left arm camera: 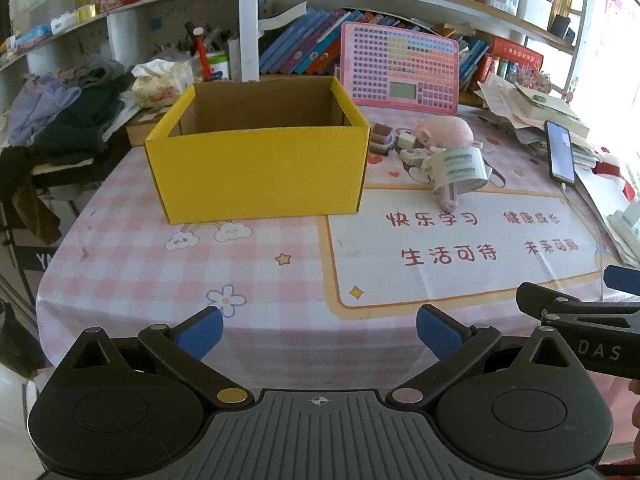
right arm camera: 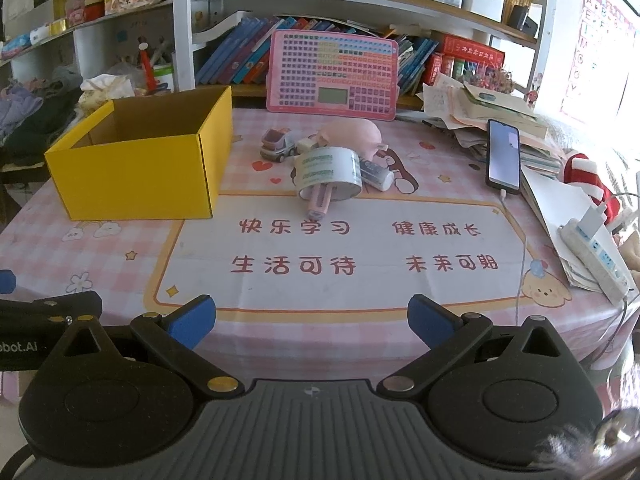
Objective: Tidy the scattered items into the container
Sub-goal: 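Move both tools toward the cluster of items beside the yellow box, then grasp the clear tape roll with the left tool while the right tool approaches the pink stapler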
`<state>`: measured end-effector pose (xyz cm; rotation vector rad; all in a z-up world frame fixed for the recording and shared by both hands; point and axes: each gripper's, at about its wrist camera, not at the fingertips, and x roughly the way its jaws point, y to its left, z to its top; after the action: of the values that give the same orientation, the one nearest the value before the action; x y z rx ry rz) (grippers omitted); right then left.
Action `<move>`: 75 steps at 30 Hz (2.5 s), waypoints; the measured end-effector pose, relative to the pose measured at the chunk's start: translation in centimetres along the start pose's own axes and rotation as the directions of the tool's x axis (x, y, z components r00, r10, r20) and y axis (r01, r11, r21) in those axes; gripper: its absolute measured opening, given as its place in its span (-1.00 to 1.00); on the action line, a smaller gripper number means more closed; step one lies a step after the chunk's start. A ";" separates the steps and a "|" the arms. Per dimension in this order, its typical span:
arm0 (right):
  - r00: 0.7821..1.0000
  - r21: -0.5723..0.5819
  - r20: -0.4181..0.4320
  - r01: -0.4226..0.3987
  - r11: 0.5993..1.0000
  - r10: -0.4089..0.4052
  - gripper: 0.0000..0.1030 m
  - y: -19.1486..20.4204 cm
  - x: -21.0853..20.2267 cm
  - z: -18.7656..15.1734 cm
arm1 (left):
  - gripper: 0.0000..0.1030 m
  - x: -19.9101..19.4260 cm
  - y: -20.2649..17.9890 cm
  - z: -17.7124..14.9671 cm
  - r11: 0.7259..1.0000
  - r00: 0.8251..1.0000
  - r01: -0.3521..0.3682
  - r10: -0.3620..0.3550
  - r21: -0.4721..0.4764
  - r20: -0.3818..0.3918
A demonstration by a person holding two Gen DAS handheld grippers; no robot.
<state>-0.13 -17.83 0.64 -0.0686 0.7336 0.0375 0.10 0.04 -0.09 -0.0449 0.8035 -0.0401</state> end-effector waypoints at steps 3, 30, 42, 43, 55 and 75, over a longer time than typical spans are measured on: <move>1.000 0.003 -0.006 -0.005 1.000 0.005 1.00 0.1 0.2 0.0 | 1.00 0.0 0.0 0.0 1.000 1.000 0.003 -0.003 0.007 0.005; 1.000 0.067 -0.021 -0.021 0.998 0.022 1.00 -2.0 2.9 1.6 | 1.00 2.6 -1.5 1.8 0.998 0.998 0.054 -0.055 0.033 0.012; 0.999 0.071 -0.044 -0.018 0.997 0.021 1.00 -4.3 6.1 3.4 | 1.00 5.7 -4.0 3.6 0.994 0.997 0.081 -0.080 0.075 -0.015; 0.999 0.070 -0.048 -0.019 0.997 0.022 1.00 -4.5 6.5 3.6 | 1.00 6.0 -4.2 3.8 0.994 0.997 0.080 -0.079 0.075 -0.017; 0.998 0.075 -0.050 -0.026 0.997 0.029 0.98 -8.6 10.8 6.9 | 1.00 10.3 -8.3 7.2 0.990 0.995 0.095 -0.091 0.101 -0.037; 0.996 0.175 0.005 -0.088 0.981 0.088 0.49 -16.0 16.9 11.8 | 1.00 17.1 -15.9 15.1 0.983 0.995 0.088 -0.077 0.162 -0.070</move>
<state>21.21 -32.75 -1.18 0.1315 0.7393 0.0573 22.54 -16.35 -1.03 0.0805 0.8594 -0.1873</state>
